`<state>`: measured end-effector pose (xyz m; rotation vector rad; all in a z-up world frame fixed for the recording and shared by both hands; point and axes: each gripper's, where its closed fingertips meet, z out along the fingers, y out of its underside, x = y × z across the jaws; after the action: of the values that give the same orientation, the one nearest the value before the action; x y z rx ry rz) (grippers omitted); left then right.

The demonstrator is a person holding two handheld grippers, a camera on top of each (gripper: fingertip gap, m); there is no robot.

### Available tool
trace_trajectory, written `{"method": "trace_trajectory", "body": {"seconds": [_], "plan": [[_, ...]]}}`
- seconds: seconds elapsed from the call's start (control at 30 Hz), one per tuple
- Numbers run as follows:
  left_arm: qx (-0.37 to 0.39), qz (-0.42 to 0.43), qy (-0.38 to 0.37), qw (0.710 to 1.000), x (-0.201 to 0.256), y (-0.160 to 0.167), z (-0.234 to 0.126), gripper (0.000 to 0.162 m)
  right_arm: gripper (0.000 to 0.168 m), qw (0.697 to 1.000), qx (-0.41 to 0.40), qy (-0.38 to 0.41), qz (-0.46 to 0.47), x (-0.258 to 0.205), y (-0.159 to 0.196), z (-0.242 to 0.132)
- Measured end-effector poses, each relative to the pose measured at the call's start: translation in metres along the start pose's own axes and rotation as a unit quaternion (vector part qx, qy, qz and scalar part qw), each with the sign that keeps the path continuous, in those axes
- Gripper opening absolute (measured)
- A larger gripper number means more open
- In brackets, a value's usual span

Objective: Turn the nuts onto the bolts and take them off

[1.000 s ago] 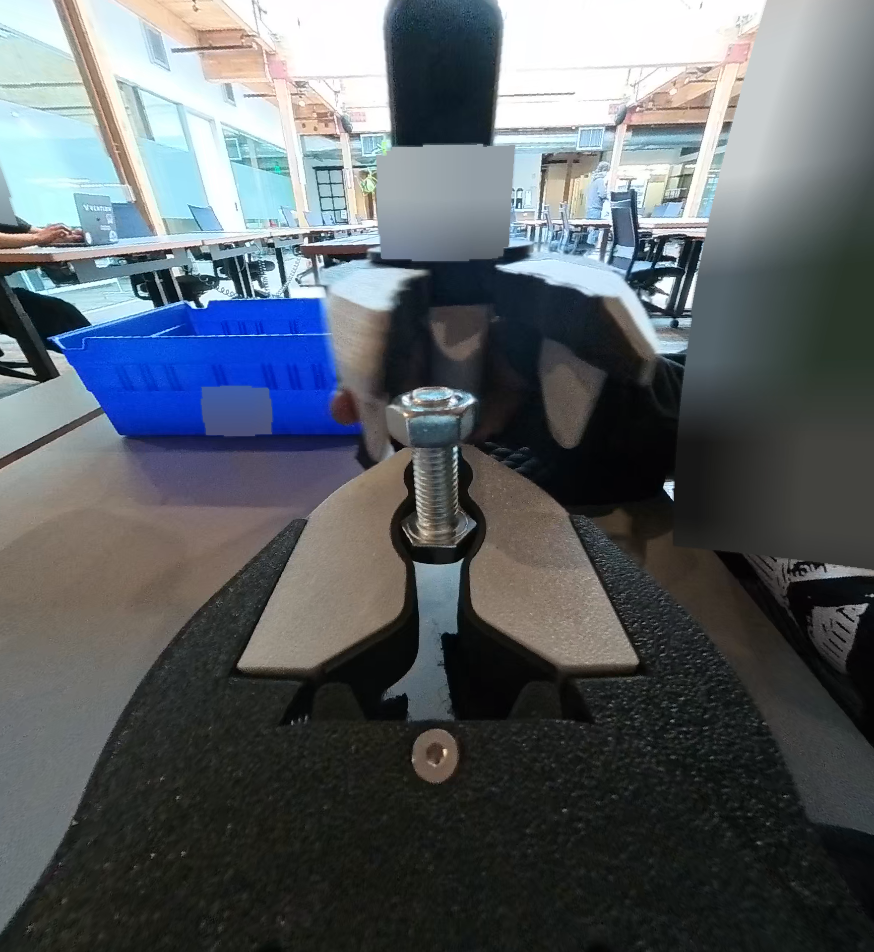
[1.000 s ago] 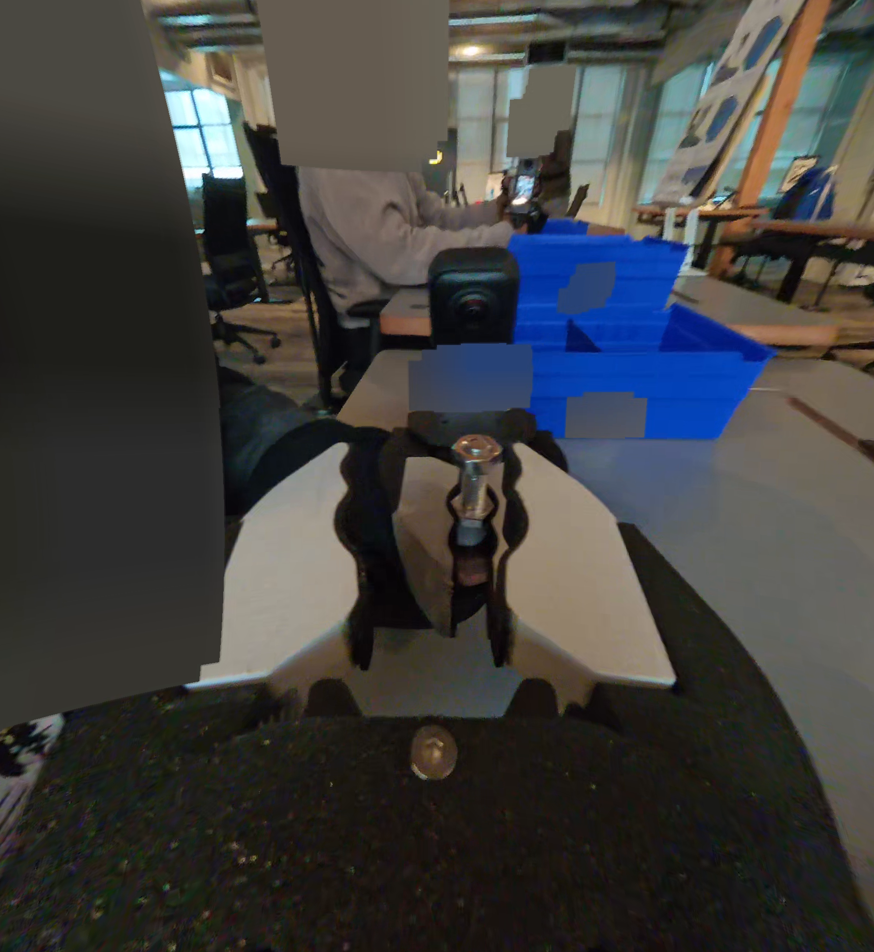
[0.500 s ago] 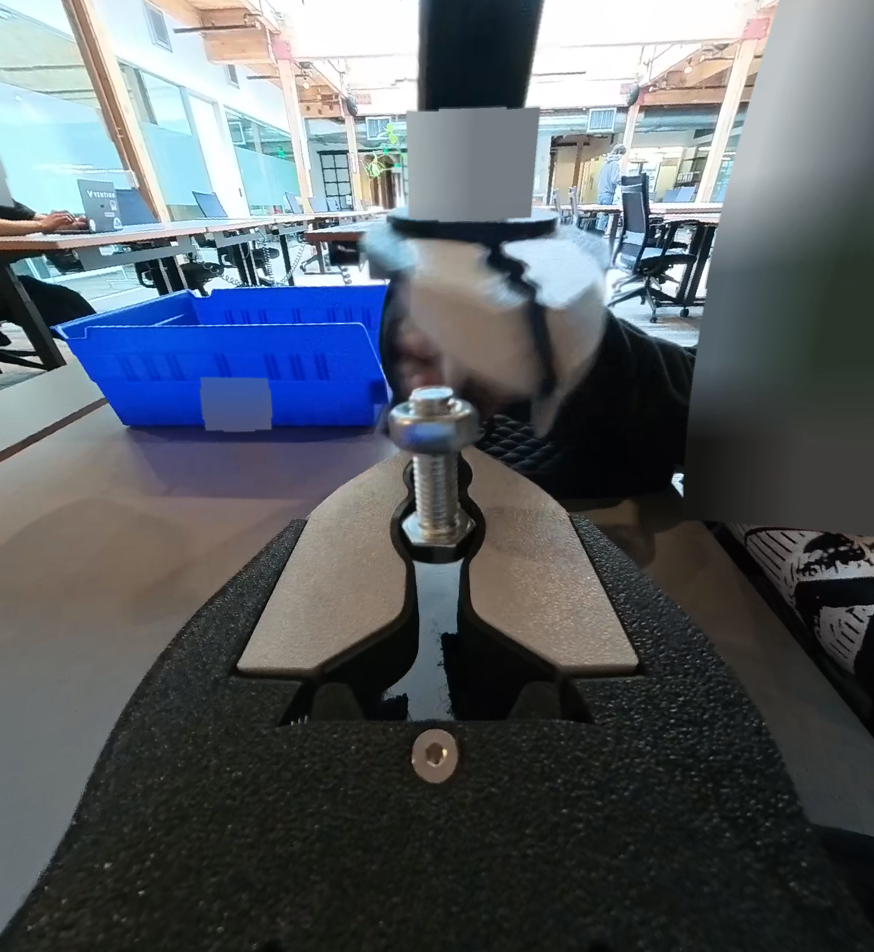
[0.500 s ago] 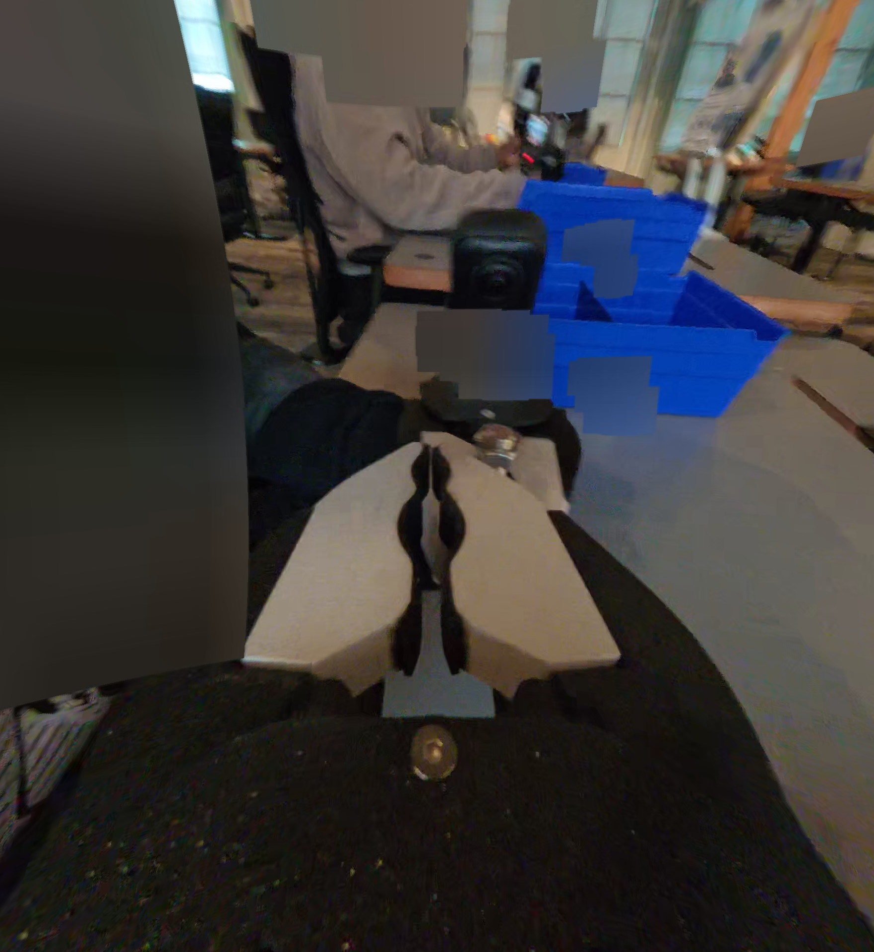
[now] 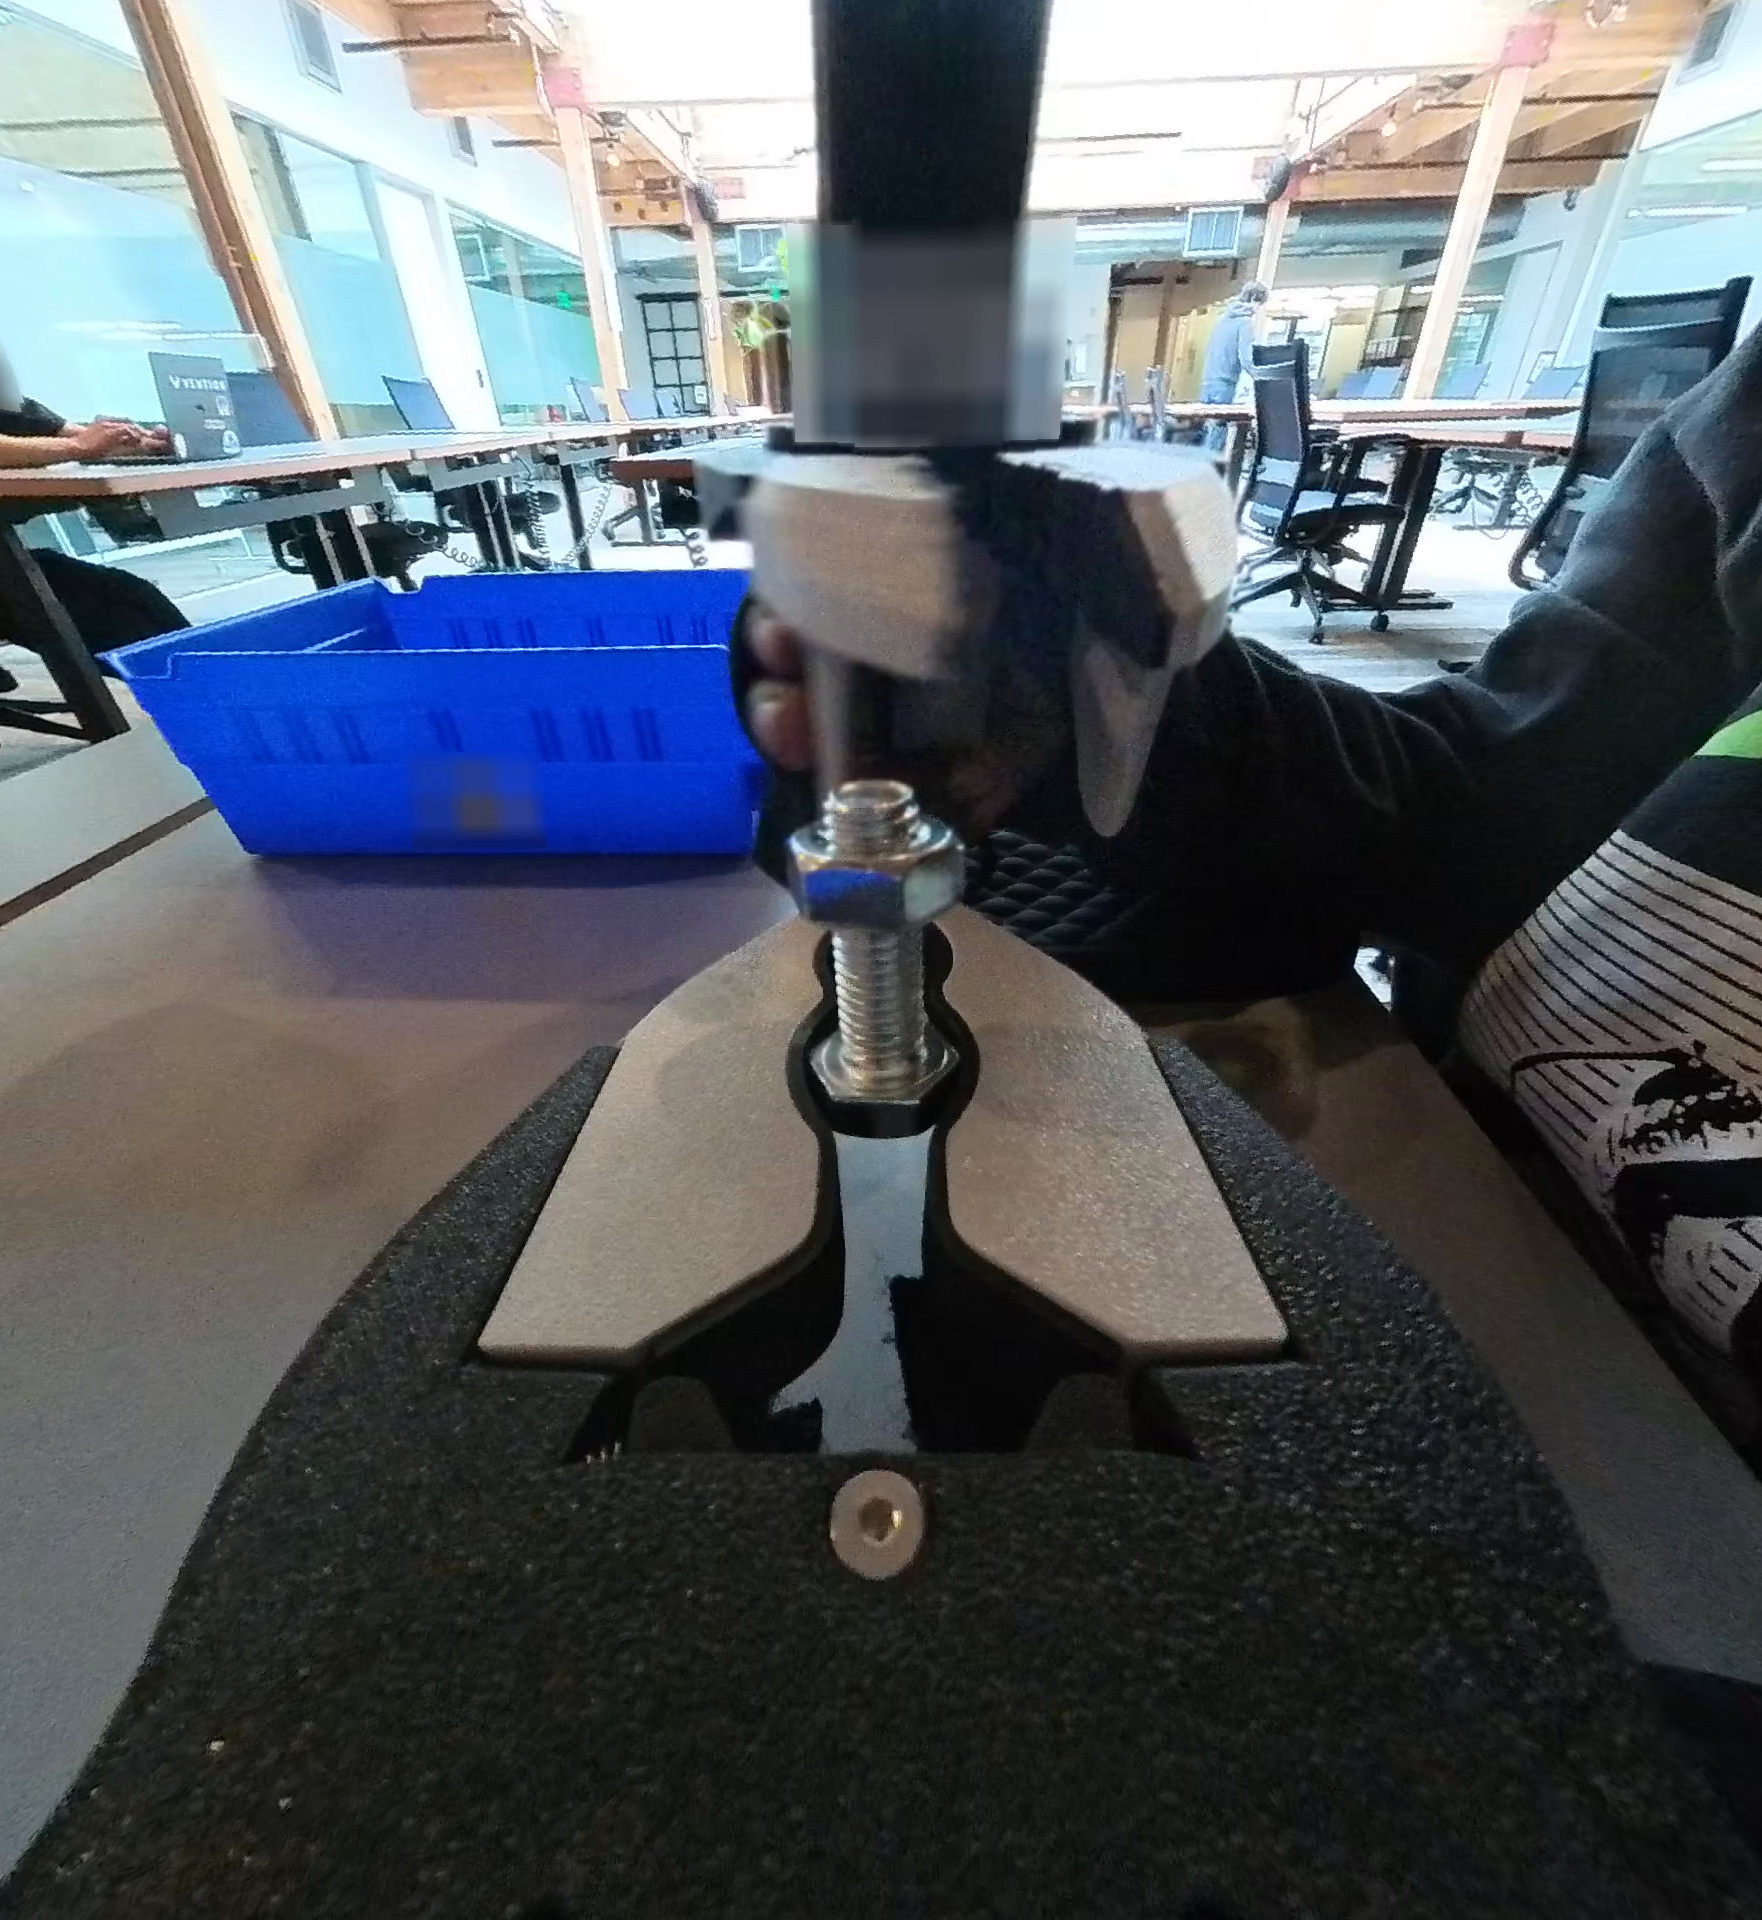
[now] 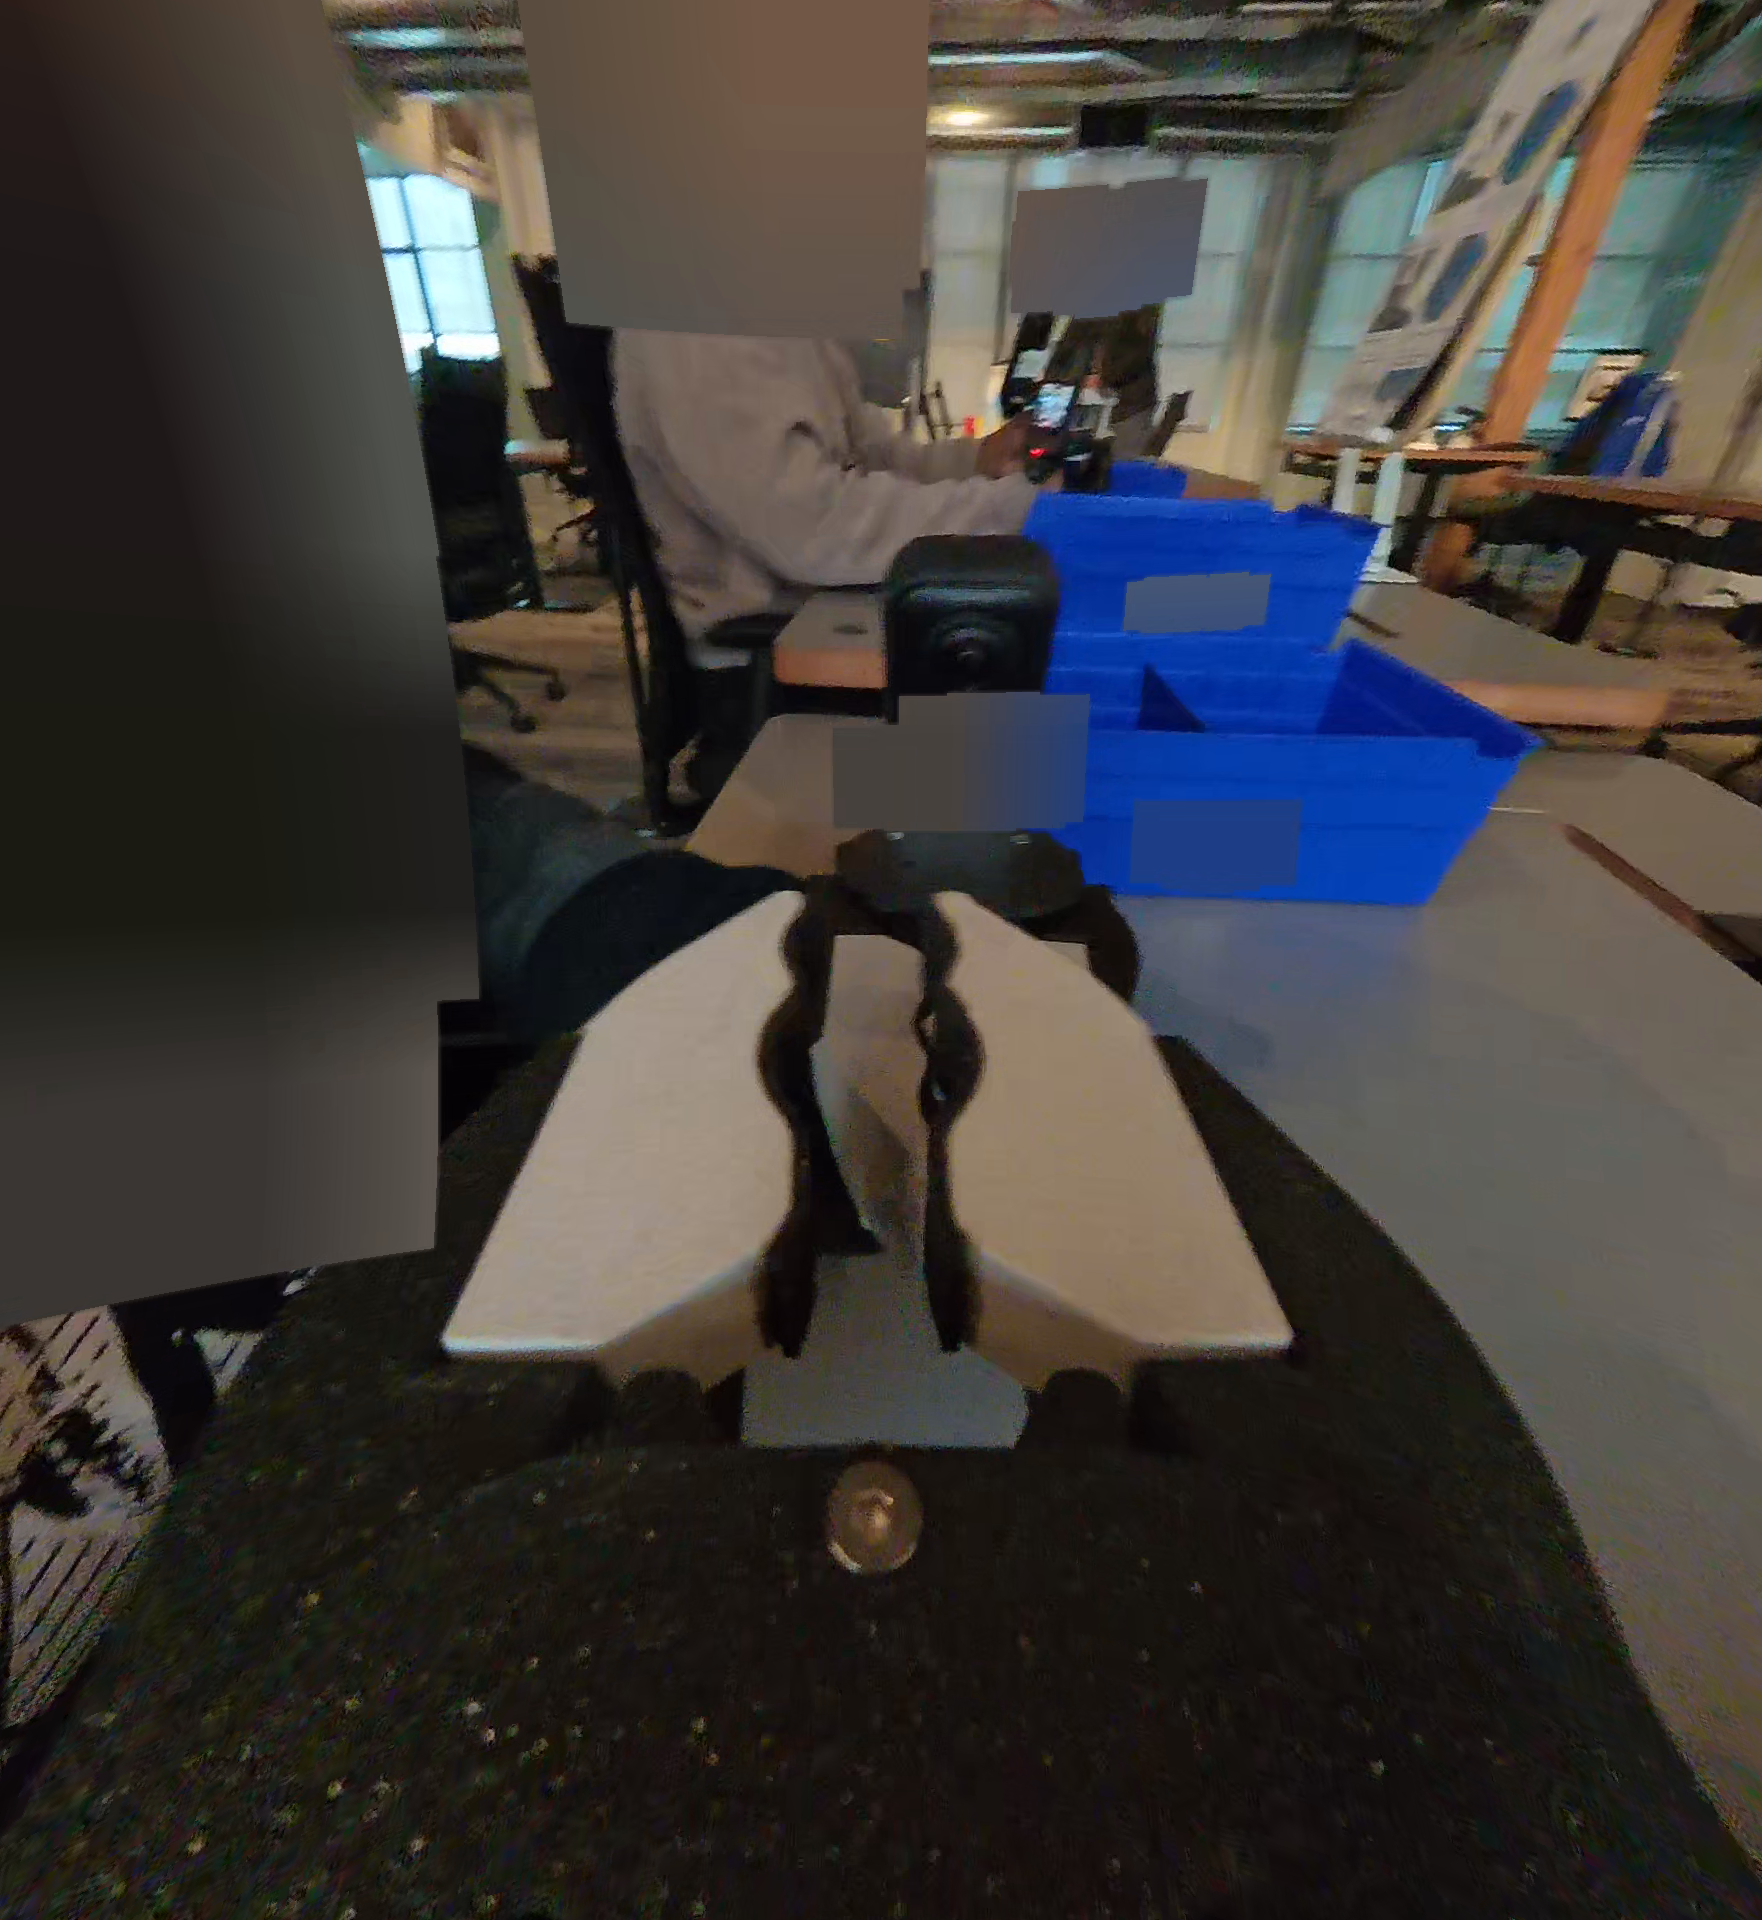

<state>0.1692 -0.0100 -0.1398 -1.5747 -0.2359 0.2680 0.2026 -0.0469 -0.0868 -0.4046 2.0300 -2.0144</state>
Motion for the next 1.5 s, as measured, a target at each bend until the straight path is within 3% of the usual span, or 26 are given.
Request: {"method": "trace_trajectory", "body": {"seconds": [0.1, 0.13, 0.2, 0.23, 0.27, 0.33, 0.4, 0.5, 0.6, 0.67, 0.73, 0.8, 0.9, 1.0, 1.07, 1.17, 1.23, 1.37, 1.43, 1.47, 1.5], "plan": [[-0.002, 0.0, 0.001, 1.0, 0.0, 0.0, 0.0, 0.012, 0.063, 0.999, -0.023, 0.035, 0.02, 0.014, 0.01, 0.004], [-0.001, 0.0, 0.001, 1.0, 0.0, 0.0, 0.0, 0.012, 0.066, 0.999, -0.033, 0.033, 0.021, 0.013, 0.013, 0.007], [-0.002, -0.002, 0.001, 1.0, 0.0, 0.0, 0.0, 0.012, 0.056, 0.999, -0.044, 0.016, 0.011, 0.007, 0.016, 0.009], [-0.001, -0.001, 0.002, 1.0, 0.0, 0.0, 0.0, 0.012, 0.044, 0.999, -0.049, 0.008, 0.005, 0.003, 0.016, 0.008], [0.001, -0.002, -0.001, 1.0, -0.001, 0.0, 0.0, 0.012, 0.019, 0.999, -0.052, -0.007, -0.005, -0.002, 0.016, 0.006], [0.001, -0.003, 0.0, 1.0, -0.001, 0.0, 0.0, 0.012, 0.032, 0.999, -0.024, -0.034, -0.014, -0.012, 0.007, 0.001], [-0.003, 0.0, 0.002, 1.0, 0.0, 0.001, 0.001, 0.012, 0.046, 1.0, -0.008, -0.011, 0.0, -0.003, 0.003, 0.002], [-0.005, 0.0, 0.002, 1.0, 0.001, 0.001, 0.001, 0.012, 0.065, 0.999, -0.043, 0.021, 0.025, 0.009, 0.016, 0.008], [-0.005, 0.002, 0.002, 1.0, 0.001, 0.001, 0.001, 0.012, 0.056, 0.998, -0.067, 0.003, 0.013, 0.0, 0.021, 0.012], [-0.01, 0.008, 0.003, 1.0, 0.002, 0.003, 0.002, 0.012, 0.026, 0.996, -0.084, 0.011, -0.001, 0.002, 0.023, 0.004], [-0.008, -0.001, 0.0, 1.0, 0.0, 0.002, 0.002, 0.012, 0.039, 0.999, -0.044, -0.021, 0.002, -0.007, 0.012, -0.002], [-0.005, -0.002, 0.0, 1.0, 0.0, 0.002, 0.001, 0.012, 0.051, 1.0, -0.02, 0.003, 0.02, 0.003, 0.006, 0.0], [-0.01, 0.0, 0.0, 1.0, 0.0, 0.003, 0.002, 0.012, 0.069, 0.998, -0.057, 0.027, 0.026, 0.01, 0.019, 0.007], [-0.004, -0.002, -0.003, 1.0, -0.001, 0.001, 0.001, 0.012, 0.053, 0.997, -0.08, 0.002, 0.009, -0.001, 0.023, 0.008], [-0.003, -0.007, -0.004, 1.0, -0.003, 0.001, 0.0, 0.012, 0.055, 0.998, -0.058, -0.041, -0.002, -0.014, 0.015, 0.001], [-0.007, -0.005, -0.002, 1.0, -0.001, 0.002, 0.001, 0.012, 0.057, 1.0, -0.012, -0.016, 0.006, -0.006, 0.003, 0.001], [-0.006, -0.006, -0.002, 1.0, -0.002, 0.002, 0.001, 0.012, 0.059, 0.999, -0.031, 0.019, 0.004, 0.006, 0.01, 0.003], [-0.008, -0.005, -0.001, 1.0, -0.001, 0.002, 0.001, 0.012, 0.061, 0.998, -0.057, 0.015, 0.003, 0.005, 0.019, 0.008], [-0.006, -0.005, -0.002, 1.0, -0.001, 0.002, 0.001, 0.012, 0.045, 0.998, -0.066, 0.005, 0.001, 0.001, 0.021, 0.007], [-0.004, -0.006, -0.004, 1.0, -0.002, 0.001, 0.0, 0.012, 0.009, 0.998, -0.069, -0.016, -0.004, -0.005, 0.02, 0.002], [-0.003, -0.008, -0.004, 1.0, -0.002, 0.001, 0.0, 0.012, 0.016, 0.998, -0.056, -0.033, -0.005, -0.01, 0.016, -0.001]]}}
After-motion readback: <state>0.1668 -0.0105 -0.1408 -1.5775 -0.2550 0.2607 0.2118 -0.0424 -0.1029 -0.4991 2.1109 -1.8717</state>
